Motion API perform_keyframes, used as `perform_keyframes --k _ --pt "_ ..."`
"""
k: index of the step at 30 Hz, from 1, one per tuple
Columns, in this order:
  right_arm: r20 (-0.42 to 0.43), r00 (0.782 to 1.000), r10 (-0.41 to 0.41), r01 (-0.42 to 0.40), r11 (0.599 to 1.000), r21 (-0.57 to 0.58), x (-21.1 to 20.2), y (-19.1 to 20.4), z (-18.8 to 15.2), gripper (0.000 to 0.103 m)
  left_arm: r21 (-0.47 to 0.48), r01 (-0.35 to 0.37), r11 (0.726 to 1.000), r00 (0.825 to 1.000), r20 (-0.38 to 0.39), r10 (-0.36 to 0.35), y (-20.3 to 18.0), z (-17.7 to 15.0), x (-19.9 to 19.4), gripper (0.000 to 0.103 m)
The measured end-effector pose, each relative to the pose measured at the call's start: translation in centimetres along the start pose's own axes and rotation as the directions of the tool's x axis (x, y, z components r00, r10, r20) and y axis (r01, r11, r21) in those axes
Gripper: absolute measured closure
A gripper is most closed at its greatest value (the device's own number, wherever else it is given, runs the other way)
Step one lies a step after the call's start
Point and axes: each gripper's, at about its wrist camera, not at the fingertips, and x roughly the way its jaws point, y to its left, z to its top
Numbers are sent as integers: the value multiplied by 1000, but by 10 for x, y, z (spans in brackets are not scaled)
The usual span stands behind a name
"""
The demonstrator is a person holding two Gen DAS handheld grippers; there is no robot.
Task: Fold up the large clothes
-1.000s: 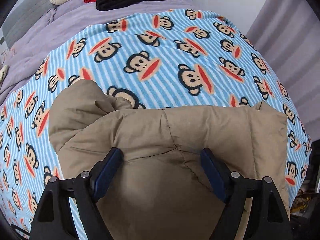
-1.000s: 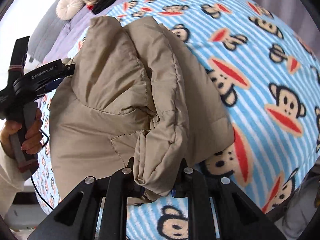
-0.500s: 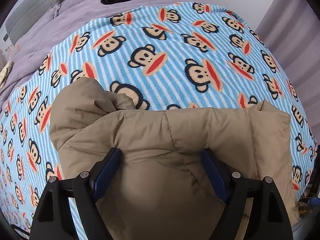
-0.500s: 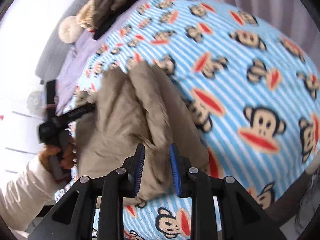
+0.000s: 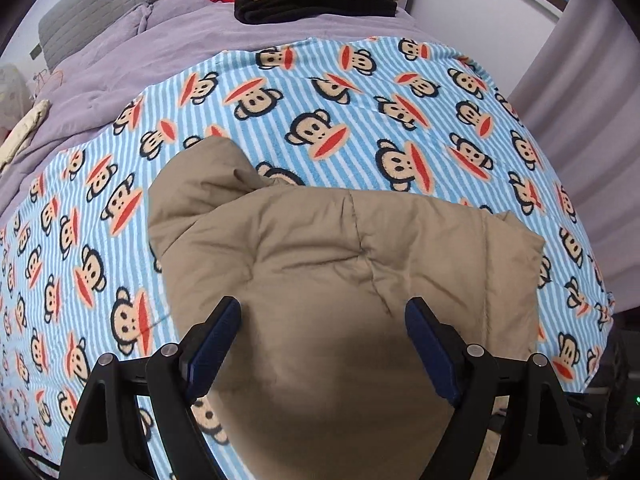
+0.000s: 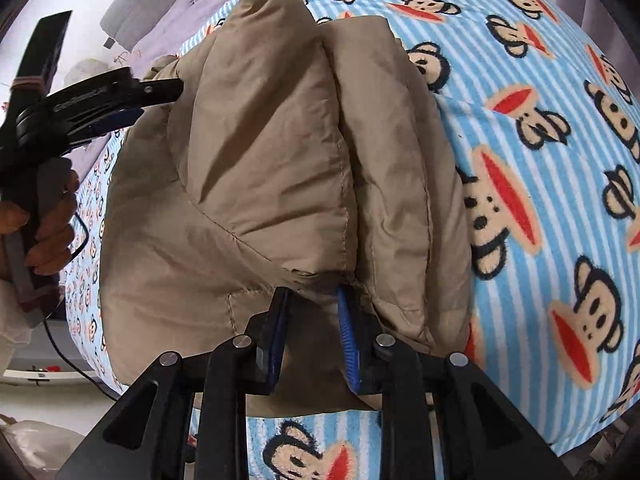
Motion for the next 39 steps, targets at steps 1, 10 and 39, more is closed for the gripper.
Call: perform_keyframes --k 1,10,39 --pt "-6 1000 3 -3 1000 2 2 -1 0 77 -22 8 1000 1000 8 -8 5 -5 -7 18" --pt "-32 999 -19 19 1000 10 14 4 15 77 -97 12 995 994 110 -1 34 -36 -44 0" --pt "50 998 45 -48 996 71 -21 19 91 14 -214 14 977 994 -106 -38 83 -75 -1 0"
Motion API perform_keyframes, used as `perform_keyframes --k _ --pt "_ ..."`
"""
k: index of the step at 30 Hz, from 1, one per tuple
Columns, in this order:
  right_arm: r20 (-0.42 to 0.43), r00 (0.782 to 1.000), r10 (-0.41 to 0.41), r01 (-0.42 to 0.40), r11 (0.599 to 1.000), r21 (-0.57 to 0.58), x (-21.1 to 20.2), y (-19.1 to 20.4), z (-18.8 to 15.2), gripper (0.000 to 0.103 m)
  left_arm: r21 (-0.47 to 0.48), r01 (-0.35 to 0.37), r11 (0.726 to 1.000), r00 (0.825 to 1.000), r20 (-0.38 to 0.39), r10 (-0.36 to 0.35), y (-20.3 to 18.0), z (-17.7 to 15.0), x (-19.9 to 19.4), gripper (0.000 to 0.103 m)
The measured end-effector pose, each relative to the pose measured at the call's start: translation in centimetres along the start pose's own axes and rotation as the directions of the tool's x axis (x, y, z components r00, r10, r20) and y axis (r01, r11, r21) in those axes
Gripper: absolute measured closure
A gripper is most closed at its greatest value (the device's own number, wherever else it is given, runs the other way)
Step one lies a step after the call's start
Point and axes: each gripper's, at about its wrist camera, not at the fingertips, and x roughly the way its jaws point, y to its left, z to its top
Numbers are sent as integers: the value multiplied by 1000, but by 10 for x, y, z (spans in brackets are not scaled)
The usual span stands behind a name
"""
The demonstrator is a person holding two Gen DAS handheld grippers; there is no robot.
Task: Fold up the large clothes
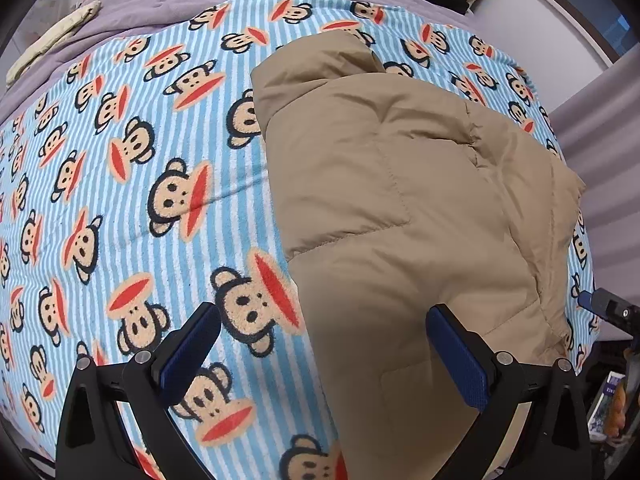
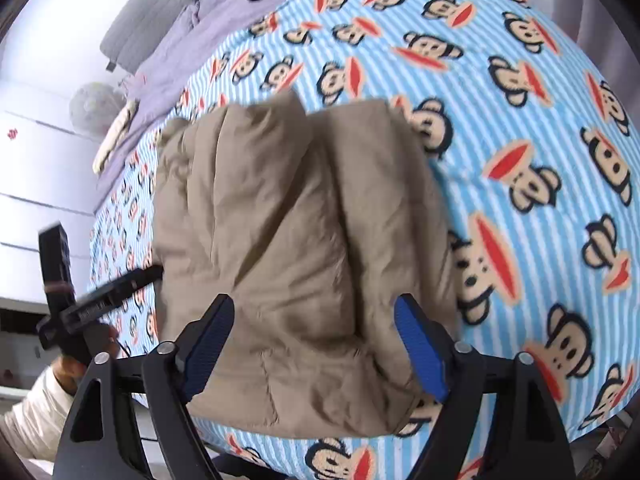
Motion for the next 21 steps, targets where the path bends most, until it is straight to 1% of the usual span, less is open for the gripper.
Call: perform_keyframes --k 1,2,3,5,11,16,21 --pt "4 1000 -4 4 1000 6 1 -2 5 11 -3 1 1000 1000 -2 -1 1 0 0 0" --pt "1 1000 -5 5 1000 17 4 -6 10 3 -4 0 1000 1000 -3 0 1 0 0 0" --pt "-3 1000 0 0 1000 31 7 -9 14 0 -4 -1 1000 1000 -3 1 1 0 0 0" --pt "-14 1000 21 -20 998 59 13 -18 19 0 -3 -3 1000 1000 -4 3 0 0 0 0" --pt "-32 999 35 -31 994 108 21 -43 19 0 -8 0 1000 1000 -8 0 1 0 0 0" --pt "-79 996 48 -40 994 106 33 -51 22 0 -12 10 1000 1000 -20 -10 2 0 3 0" --pt "-123 991 44 -32 995 95 45 -53 33 0 -15 27 1000 999 -30 -27 3 1 5 0"
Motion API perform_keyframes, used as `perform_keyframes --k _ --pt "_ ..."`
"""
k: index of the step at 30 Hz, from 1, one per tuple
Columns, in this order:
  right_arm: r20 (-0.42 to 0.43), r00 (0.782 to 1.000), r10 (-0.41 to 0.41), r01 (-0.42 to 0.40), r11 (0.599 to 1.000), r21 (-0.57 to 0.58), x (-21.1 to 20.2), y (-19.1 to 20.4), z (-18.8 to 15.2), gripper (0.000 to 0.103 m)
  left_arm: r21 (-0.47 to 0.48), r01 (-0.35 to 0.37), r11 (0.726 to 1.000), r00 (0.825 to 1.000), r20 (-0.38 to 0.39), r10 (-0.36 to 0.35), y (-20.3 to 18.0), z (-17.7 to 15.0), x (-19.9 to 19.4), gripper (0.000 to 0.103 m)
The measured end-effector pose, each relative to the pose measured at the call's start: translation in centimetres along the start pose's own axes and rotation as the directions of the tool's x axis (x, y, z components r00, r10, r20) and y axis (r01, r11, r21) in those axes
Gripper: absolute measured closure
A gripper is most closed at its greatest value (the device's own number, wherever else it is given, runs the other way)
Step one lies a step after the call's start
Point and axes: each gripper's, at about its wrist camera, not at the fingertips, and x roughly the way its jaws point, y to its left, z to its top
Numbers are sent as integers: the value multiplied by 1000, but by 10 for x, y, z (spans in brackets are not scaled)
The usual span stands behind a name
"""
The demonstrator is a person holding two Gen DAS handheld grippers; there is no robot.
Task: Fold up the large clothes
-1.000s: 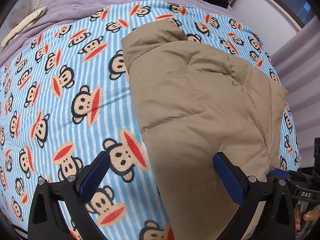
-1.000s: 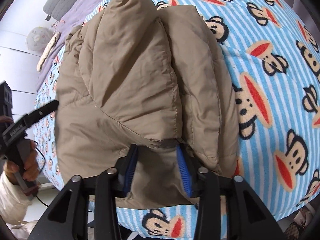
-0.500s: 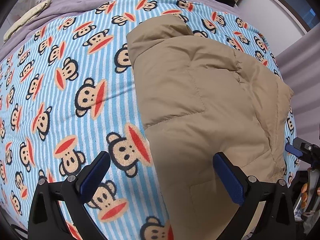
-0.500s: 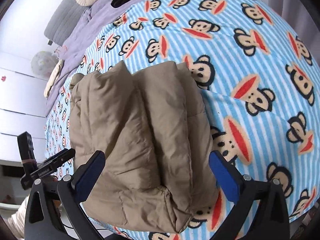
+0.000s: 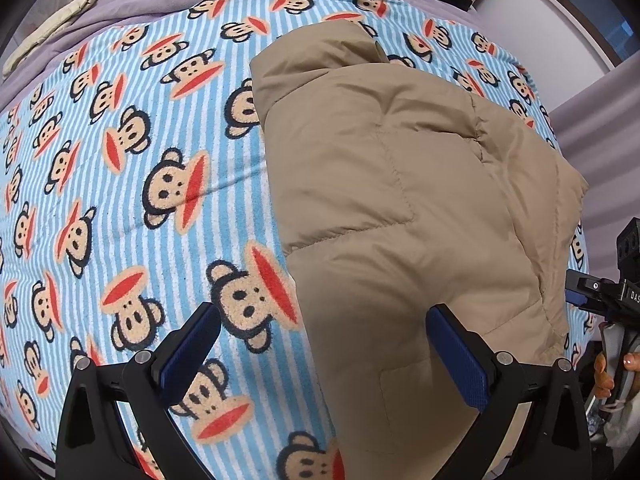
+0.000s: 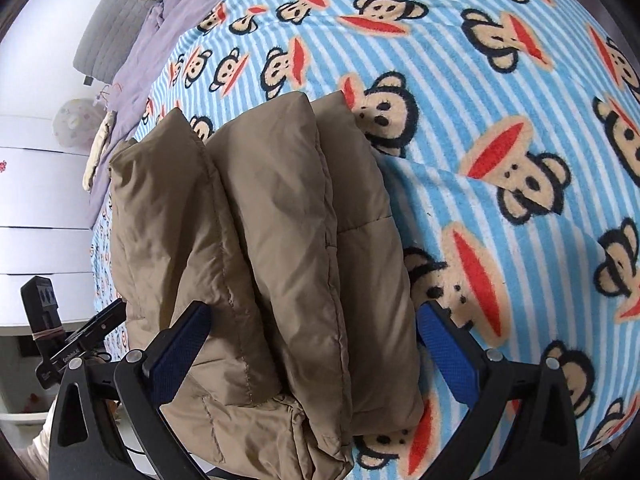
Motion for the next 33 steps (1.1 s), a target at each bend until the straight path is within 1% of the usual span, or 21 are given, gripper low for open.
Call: perform_keyframes --k 3,5,6,7,8,9,10,11,12,13,15,16,19,21,23,26,28,29,30,31,33 --pt "-12 1000 10 -10 1000 10 2 -6 5 0 -5 13 1000 1000 -5 -13 2 0 1 0" --pt "-20 1000 13 -13 1000 12 3 -10 8 0 -7 38 999 999 -11 -38 4 1 1 0" --pt "-28 999 17 -16 1000 11 4 -11 10 0 -11 75 997 997 -22 -76 7 1 1 0" --pt "-35 999 23 -22 1000 9 5 -11 12 0 -22 140 990 989 -43 -140 10 1 3 0" --pt "-38 999 29 -29 1000 5 6 -11 13 0 -43 223 974 971 -76 -225 16 1 7 0" --pt "-42 998 38 -38 999 -1 6 -11 15 0 -69 290 954 950 -103 -296 20 1 11 0" --pt "-46 998 49 -49 999 -6 7 -11 16 0 -97 341 935 929 -117 -351 26 0 14 0" --pt "-50 997 58 -59 998 -9 8 -12 19 0 -115 373 921 915 -120 -386 31 -2 17 0" --pt "-55 996 71 -71 997 -11 10 -12 20 0 -124 403 907 901 -121 -417 34 -3 20 0" --pt "-62 995 82 -83 996 -13 11 -12 21 0 -130 424 896 891 -119 -439 38 -3 23 0" --pt "-76 991 106 -108 994 -23 14 -16 24 0 -152 446 882 879 -112 -464 43 -4 32 0" --pt "-84 990 117 -119 993 -25 16 -18 26 0 -167 462 871 869 -110 -482 45 -4 36 0" --pt "-115 978 173 -176 984 -22 28 -25 34 0 -197 535 822 823 -100 -559 47 -2 49 0" --pt "-143 966 216 -220 975 -12 40 -27 41 0 -193 560 805 806 -96 -584 42 2 58 0" --pt "-169 949 267 -272 962 -3 53 -29 48 0 -179 570 802 800 -99 -591 36 5 67 0" --pt "-201 915 350 -351 936 29 73 -29 58 0 -185 589 787 785 -99 -611 34 8 80 0" --pt "-212 890 405 -405 913 46 84 -27 63 0 -194 593 781 780 -101 -618 35 9 86 0" --pt "-216 880 424 -423 905 52 89 -24 65 0 -198 590 783 782 -102 -615 33 8 88 0" --pt "-221 875 431 -430 901 58 94 -21 66 0 -201 583 787 786 -104 -609 31 8 89 0" --pt "-226 873 431 -428 901 64 99 -18 67 0 -200 574 794 793 -106 -600 30 8 88 0" --pt "-234 879 415 -407 909 86 104 -13 68 0 -191 556 809 809 -101 -580 24 9 83 0"
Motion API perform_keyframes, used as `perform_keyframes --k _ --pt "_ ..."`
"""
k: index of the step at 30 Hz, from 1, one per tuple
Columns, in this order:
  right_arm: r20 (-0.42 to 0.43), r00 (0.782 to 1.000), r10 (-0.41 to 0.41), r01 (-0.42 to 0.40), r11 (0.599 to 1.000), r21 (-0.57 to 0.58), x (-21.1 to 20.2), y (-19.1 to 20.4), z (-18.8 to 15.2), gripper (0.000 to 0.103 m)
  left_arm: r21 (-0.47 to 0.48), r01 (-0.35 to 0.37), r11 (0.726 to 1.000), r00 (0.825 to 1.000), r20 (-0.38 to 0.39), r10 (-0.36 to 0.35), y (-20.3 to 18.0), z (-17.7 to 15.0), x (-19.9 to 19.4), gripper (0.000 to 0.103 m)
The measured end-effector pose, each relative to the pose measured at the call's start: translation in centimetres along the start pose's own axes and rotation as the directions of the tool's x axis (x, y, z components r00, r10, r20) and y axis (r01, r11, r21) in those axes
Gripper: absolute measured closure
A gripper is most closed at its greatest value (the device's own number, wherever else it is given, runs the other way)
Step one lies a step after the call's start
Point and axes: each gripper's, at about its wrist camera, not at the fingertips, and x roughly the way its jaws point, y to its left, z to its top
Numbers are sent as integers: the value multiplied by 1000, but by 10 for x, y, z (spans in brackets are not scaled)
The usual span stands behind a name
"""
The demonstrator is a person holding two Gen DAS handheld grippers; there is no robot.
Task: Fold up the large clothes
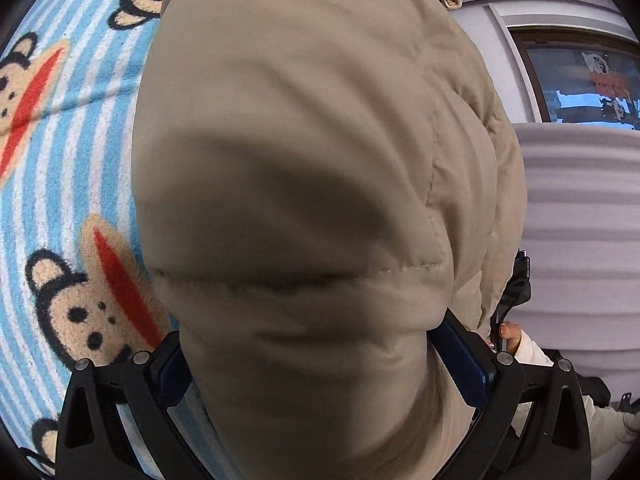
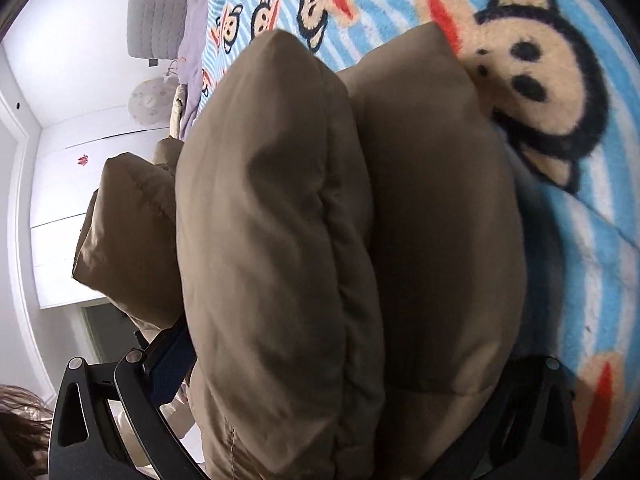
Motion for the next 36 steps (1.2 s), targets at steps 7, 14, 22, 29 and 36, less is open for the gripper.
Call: perform_keyframes --k 7,14,22,29,36 --pt "-14 999 34 -34 999 33 1 19 -9 9 120 -30 992 999 26 27 -44 -6 -16 2" --pt "-5 995 98 -98 995 -23 7 61 -28 9 145 -39 989 997 71 29 -55 -14 -57 2" --pt "-40 991 126 -129 987 -94 60 131 -52 9 138 -89 986 988 139 69 -23 -27 -136 2" --pt "-87 985 146 -156 980 -124 162 192 -63 9 88 -166 982 976 160 150 49 -33 -220 2" --pt "-177 983 54 -81 985 -150 285 232 -80 9 1 -336 942 934 127 333 152 -41 -254 2"
